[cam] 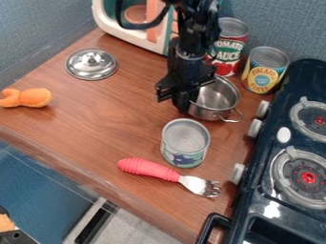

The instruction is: Move the silver pot to the left side of the red fork

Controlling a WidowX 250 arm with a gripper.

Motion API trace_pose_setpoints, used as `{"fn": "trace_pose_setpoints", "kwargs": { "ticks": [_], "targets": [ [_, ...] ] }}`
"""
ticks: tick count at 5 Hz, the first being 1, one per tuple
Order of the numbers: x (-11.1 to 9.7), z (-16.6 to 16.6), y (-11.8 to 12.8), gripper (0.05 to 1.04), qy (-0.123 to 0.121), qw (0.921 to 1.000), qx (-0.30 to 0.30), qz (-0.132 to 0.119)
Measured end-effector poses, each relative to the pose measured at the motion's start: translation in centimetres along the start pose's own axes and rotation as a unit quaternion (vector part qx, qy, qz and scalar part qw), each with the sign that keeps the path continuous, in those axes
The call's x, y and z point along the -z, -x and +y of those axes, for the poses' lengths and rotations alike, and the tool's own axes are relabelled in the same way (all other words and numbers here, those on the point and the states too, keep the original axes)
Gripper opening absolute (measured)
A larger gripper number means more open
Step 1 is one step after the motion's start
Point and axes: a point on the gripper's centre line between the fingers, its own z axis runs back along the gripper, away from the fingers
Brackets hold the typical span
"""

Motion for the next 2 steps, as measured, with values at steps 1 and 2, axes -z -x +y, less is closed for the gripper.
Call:
{"fn": "trace_pose_setpoints", "kwargs": {
  "ticks": [1, 2],
  "targets": [
    [-2.4, 1.6, -1.4, 0.073, 0.024, 0.9982, -0.046, -0.029],
    [-5.7, 4.9, -3.6, 0.073, 0.068, 0.989, -0.128, -0.029]
  ]
}}
